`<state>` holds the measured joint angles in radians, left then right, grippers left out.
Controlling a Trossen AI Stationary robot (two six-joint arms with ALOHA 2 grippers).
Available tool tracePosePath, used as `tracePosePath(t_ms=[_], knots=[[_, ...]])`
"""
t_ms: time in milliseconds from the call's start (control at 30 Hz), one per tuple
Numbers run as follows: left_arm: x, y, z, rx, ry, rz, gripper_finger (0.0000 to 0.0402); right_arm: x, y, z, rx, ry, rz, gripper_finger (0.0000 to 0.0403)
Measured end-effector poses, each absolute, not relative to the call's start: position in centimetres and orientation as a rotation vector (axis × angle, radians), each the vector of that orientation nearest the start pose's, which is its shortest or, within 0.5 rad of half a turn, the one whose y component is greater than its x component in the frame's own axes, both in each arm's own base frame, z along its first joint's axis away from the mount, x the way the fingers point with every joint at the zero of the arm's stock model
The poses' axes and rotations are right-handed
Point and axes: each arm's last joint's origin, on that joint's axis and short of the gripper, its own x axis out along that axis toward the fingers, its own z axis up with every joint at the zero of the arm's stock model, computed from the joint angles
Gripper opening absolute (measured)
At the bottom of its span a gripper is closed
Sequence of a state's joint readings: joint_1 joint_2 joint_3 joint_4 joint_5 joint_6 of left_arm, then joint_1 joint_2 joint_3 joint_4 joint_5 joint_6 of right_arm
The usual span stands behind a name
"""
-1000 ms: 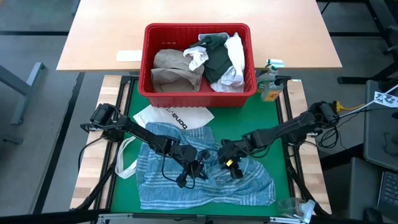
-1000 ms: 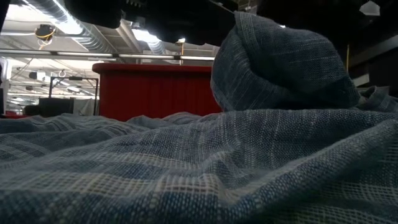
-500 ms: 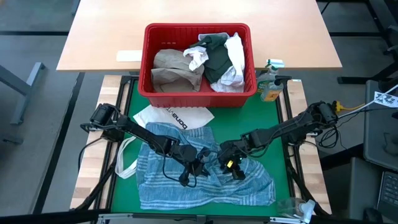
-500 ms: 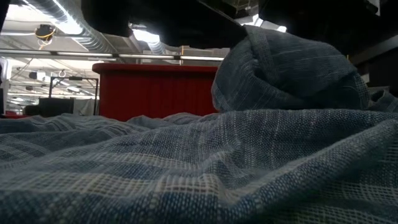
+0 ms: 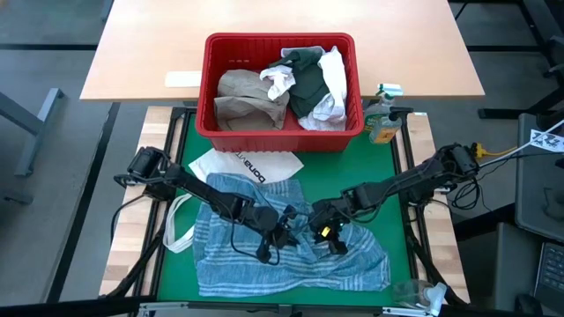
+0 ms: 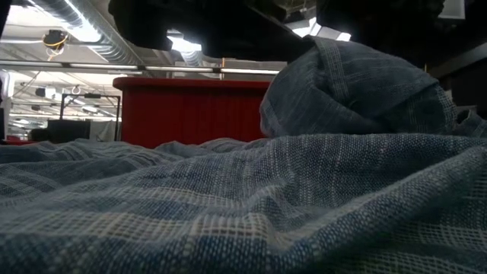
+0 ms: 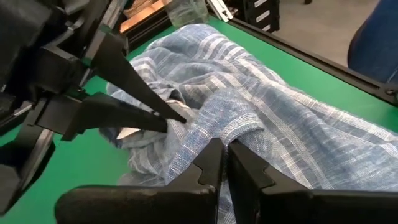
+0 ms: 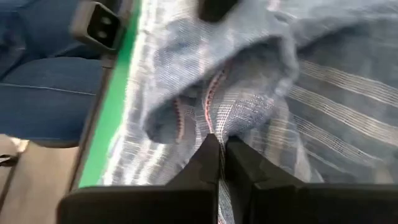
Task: Fold Laundry from Bin
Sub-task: Fold the blue polo shirt
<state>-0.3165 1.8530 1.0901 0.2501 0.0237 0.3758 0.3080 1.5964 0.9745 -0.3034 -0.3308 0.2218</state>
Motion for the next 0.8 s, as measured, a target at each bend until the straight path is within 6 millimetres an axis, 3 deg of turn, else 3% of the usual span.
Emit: tracePosePath(t_ms=[167, 467, 800], knots=[[37.4, -13.0, 18.5, 0.456, 0.446, -0.376, 0.0033, 28.7, 9.7, 20.5, 0.155, 1.059, 0.321, 0.0021], [36.1, -13.0, 20.6, 0.488, 0.476, -0.226, 0.0035, 25.4, 7.6, 22.5, 0.114, 1.138, -0.095, 0.0014], [33.8, -10.6, 20.3, 0.306, 0.793, -0.083, 0.0036, 21.4, 5.6, 22.4, 0.098, 1.322, -0.620, 0.0010]])
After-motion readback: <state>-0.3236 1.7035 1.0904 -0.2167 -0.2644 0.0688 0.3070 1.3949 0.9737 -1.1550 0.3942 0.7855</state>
